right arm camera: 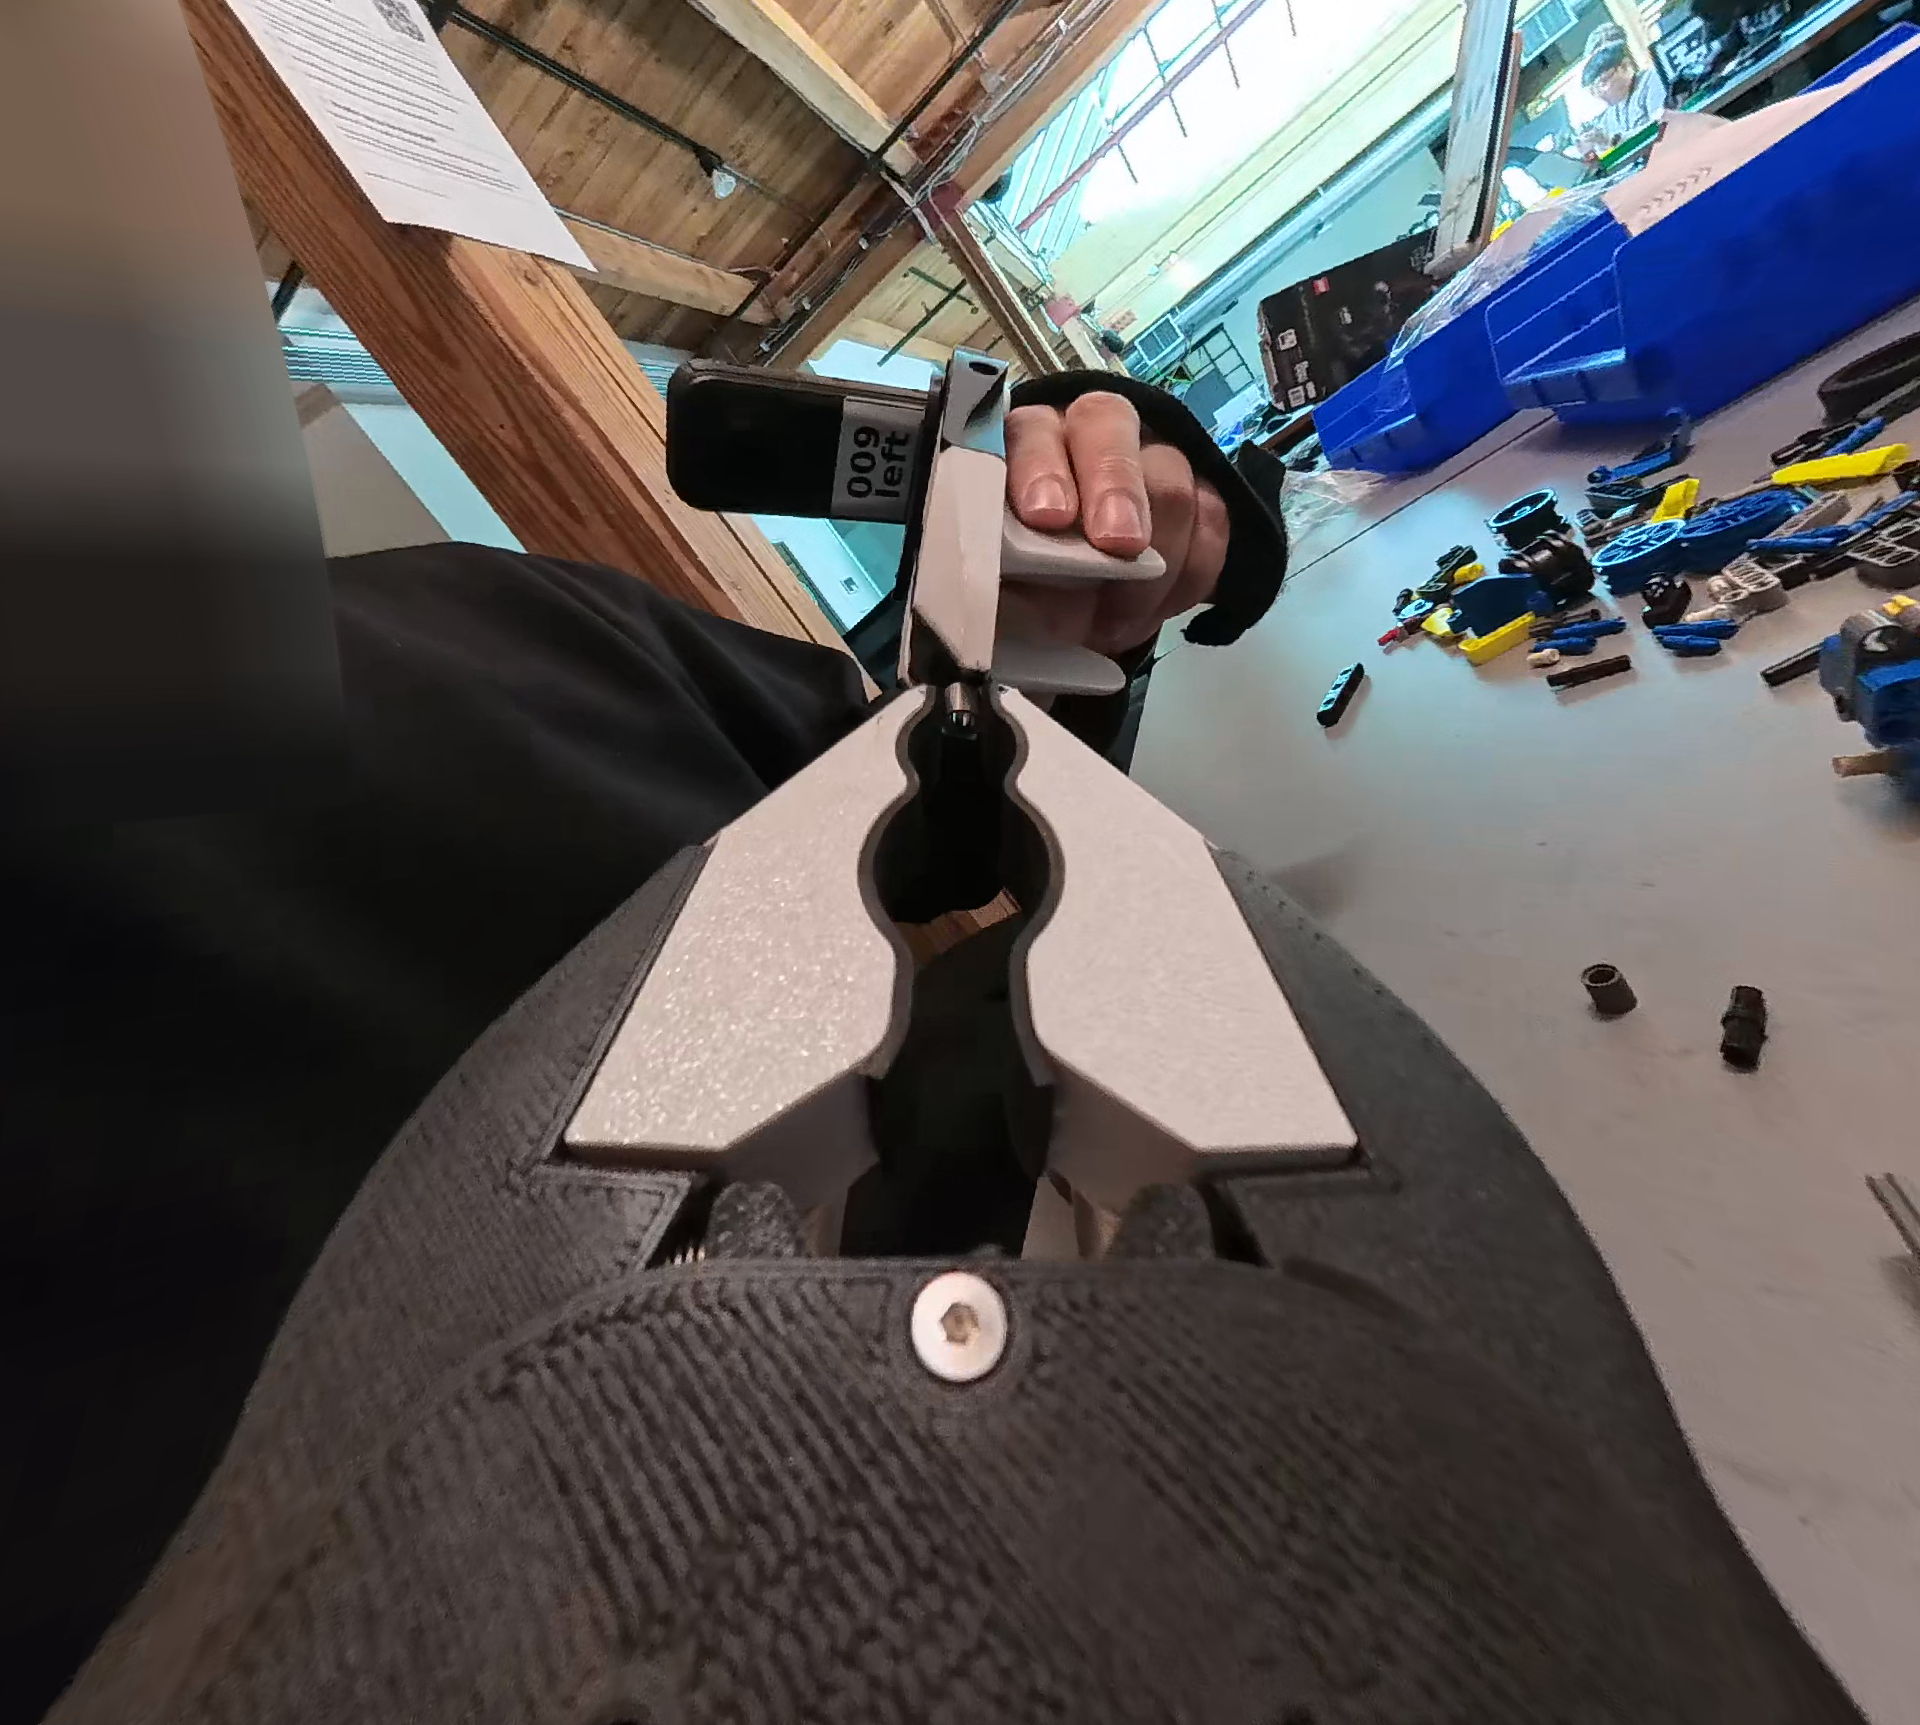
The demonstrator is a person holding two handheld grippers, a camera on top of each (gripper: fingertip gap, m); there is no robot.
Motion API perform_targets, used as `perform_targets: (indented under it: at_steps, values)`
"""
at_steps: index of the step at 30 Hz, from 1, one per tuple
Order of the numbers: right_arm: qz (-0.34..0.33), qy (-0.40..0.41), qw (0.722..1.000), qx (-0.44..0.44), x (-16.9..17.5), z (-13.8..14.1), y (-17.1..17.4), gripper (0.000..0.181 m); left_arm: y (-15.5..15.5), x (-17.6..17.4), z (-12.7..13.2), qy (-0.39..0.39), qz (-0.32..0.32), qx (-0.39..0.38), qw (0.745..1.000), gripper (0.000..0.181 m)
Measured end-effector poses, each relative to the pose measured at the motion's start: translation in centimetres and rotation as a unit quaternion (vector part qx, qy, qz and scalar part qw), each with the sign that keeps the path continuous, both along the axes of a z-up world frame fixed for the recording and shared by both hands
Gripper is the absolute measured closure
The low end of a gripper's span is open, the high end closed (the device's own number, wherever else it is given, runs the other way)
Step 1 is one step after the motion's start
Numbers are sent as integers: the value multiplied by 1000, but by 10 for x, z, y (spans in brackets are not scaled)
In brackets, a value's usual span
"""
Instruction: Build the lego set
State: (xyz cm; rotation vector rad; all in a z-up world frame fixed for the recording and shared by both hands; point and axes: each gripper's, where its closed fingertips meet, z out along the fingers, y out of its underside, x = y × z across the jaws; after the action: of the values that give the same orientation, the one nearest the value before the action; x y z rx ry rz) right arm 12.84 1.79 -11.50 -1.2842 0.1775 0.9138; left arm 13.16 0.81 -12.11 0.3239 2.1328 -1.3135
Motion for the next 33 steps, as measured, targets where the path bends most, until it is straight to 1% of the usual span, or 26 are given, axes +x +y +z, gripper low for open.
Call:
perform_targets:
  at_steps: [10,17,19,20,21,22,23,24,25,26,27,29,31,33]
  values:
    - [20,1,1000,-6,-6,-1,0,176,-1,-5,-2,-7,-12,13,1000,177]
    - [14,7,1000,-7,-4,-1,1,176,0,-3,-3,-16,-6,15,1000,177]
    - [4,-10,1000,-25,-1,-6,1,176,1,-1,-6,-7,3,19,1000,177]
    - [-15,-36,998,-47,2,-11,2,175,3,3,-11,5,16,29,999,177]
    - [-33,-80,994,-71,5,-18,0,167,6,6,-17,18,29,46,998,177]
    - [-48,-134,985,-98,6,-25,-3,162,10,8,-25,27,38,68,997,178]
    - [-65,-194,970,-131,9,-35,-6,159,16,11,-33,39,46,91,994,177]
    - [-92,-259,946,-174,16,-48,-9,159,21,11,-43,65,52,116,990,178]
    - [-117,-323,915,-213,24,-62,-10,159,26,12,-54,96,56,139,984,178]
    - [-124,-372,888,-241,27,-74,-9,159,29,11,-63,123,56,156,978,178]
    - [-114,-401,871,-261,23,-86,-6,159,31,10,-72,151,54,173,972,177]
    - [-90,-426,848,-301,17,-108,3,158,34,8,-90,201,50,213,955,177]
    - [-63,-447,825,-339,13,-127,6,159,37,11,-100,218,52,245,943,177]
    - [-74,-467,802,-366,20,-137,6,161,37,14,-104,227,48,267,935,177]
